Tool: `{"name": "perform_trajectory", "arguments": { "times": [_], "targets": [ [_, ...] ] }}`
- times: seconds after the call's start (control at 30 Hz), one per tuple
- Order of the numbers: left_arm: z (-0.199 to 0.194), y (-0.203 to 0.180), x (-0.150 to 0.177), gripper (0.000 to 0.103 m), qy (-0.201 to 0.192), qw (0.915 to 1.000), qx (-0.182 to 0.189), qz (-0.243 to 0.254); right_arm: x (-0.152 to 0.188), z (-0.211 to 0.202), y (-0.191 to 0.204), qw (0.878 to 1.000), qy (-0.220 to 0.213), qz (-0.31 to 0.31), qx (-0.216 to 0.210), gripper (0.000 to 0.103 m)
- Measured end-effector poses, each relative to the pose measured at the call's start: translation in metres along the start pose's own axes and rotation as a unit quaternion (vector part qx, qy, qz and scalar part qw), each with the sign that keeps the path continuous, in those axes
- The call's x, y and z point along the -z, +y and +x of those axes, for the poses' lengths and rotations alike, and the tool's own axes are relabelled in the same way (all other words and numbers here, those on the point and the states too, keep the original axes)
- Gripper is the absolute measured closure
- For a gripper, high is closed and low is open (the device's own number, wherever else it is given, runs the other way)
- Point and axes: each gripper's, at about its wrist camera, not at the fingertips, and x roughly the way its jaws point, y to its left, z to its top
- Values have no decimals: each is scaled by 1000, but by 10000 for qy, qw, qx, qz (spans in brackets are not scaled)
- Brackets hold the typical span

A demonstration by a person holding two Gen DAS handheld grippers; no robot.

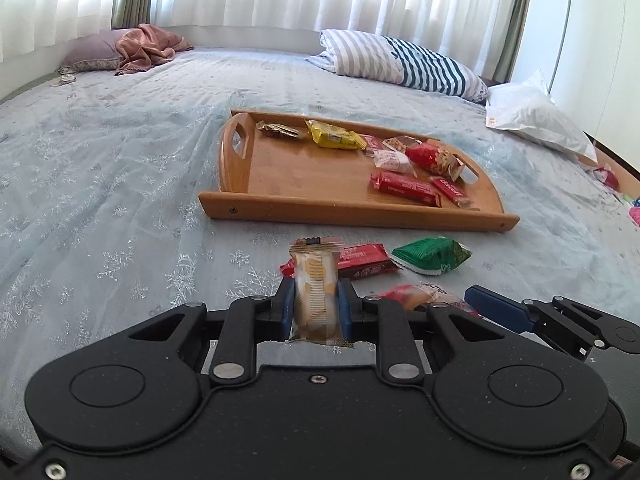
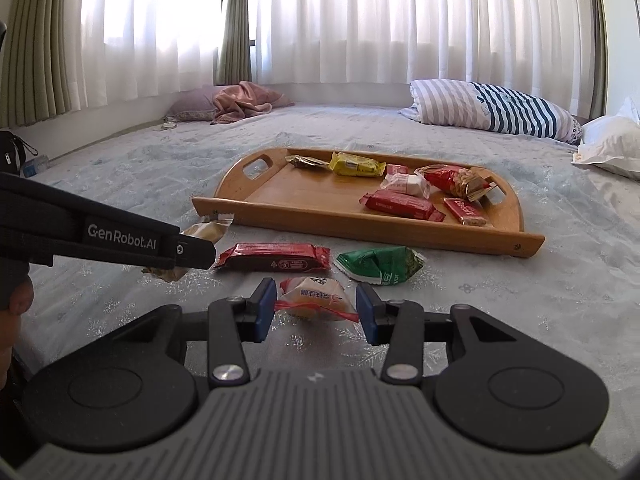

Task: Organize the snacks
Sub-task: 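Lift the wafer with left tool while right tool grasps the white red-print packet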

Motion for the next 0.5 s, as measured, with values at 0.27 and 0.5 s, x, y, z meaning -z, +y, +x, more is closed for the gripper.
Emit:
{"name": "perform_trajectory", "arguments": {
  "times": [0.27, 0.5],
  "targets": [
    [5, 0, 6, 82, 161, 9999, 26, -9, 12, 2, -7, 9993, 351, -152, 23, 40],
    [9, 0, 9, 82, 228, 9997, 27, -11, 3, 4, -12, 9998, 190, -49, 52, 31]
  ]
}}
